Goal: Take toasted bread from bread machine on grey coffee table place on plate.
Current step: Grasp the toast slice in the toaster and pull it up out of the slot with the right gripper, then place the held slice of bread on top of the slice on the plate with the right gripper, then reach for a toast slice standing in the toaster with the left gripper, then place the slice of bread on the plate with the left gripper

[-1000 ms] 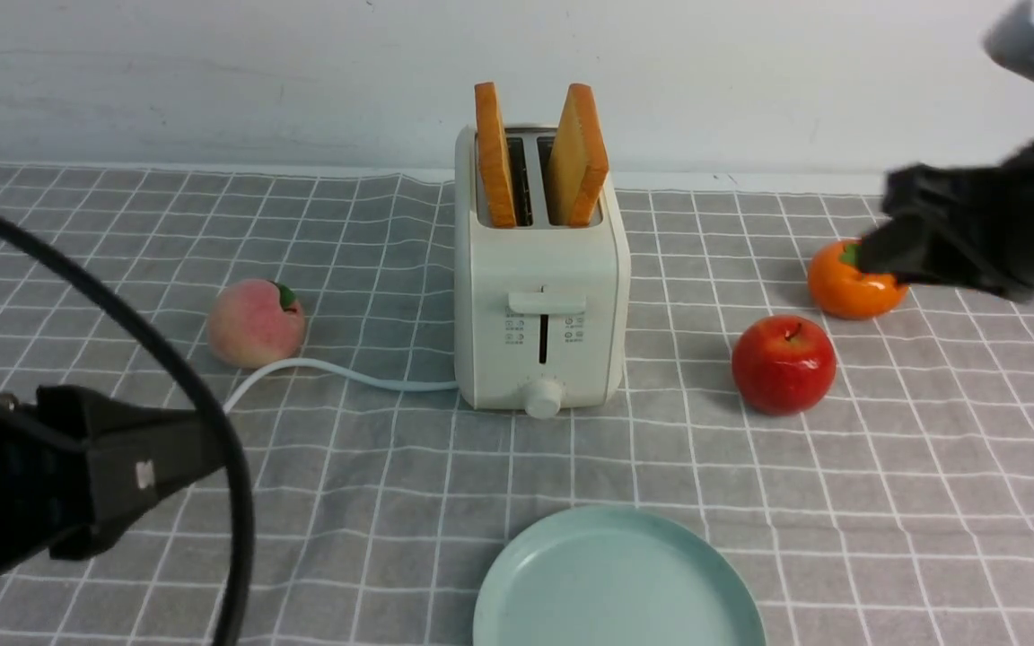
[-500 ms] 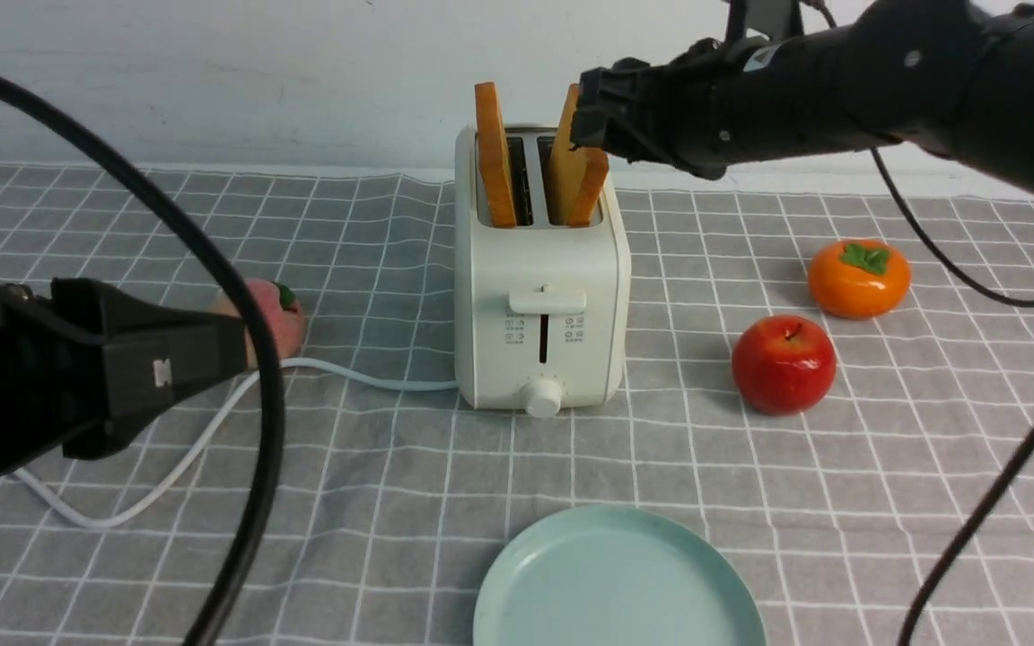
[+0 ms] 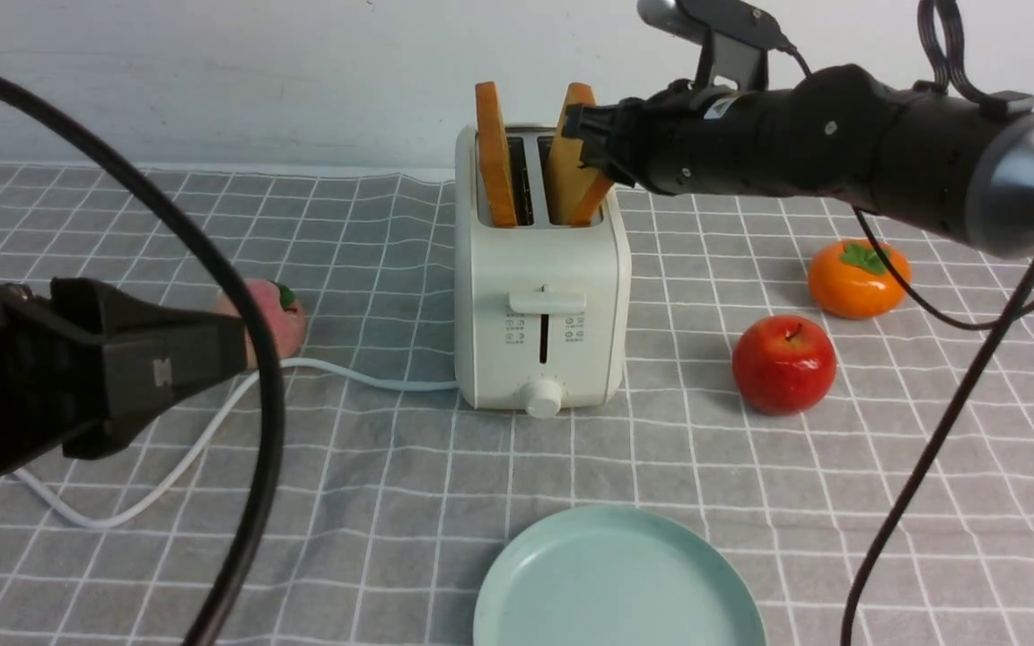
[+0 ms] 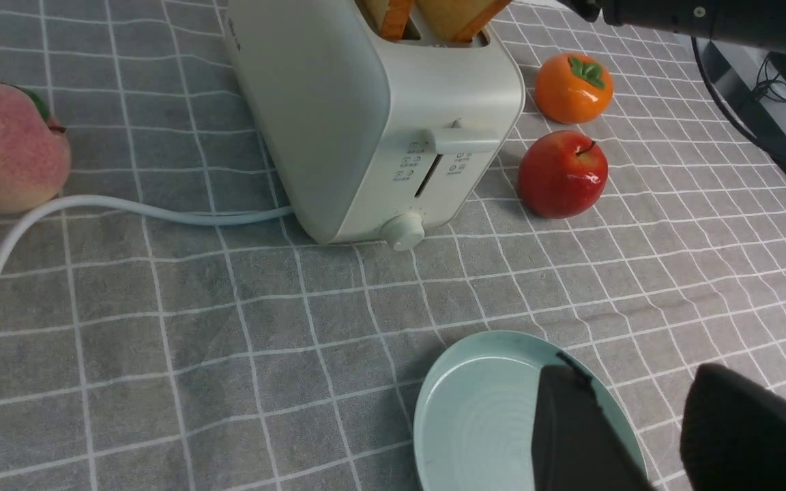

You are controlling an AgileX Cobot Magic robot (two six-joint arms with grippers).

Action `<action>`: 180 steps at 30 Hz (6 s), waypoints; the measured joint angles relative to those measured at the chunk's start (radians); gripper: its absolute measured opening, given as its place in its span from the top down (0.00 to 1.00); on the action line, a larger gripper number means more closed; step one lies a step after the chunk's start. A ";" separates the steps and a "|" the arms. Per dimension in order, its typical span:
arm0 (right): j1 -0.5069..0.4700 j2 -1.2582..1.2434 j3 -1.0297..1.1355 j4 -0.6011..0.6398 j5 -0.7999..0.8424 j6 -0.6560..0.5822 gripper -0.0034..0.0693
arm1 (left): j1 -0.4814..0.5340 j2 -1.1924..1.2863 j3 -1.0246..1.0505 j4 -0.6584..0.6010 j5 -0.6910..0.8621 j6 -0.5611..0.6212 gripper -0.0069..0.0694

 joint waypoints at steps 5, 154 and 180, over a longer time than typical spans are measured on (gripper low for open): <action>-0.001 -0.076 0.000 -0.004 0.025 -0.001 0.82 | 0.000 0.000 0.000 0.000 0.000 0.000 0.60; -0.005 -0.947 0.340 -0.338 0.950 -0.032 0.60 | -0.139 0.343 -0.454 0.193 0.102 -0.200 0.81; -0.005 -0.947 0.340 -0.234 0.980 -0.101 0.62 | -0.140 0.771 0.187 -1.278 -0.073 1.001 0.81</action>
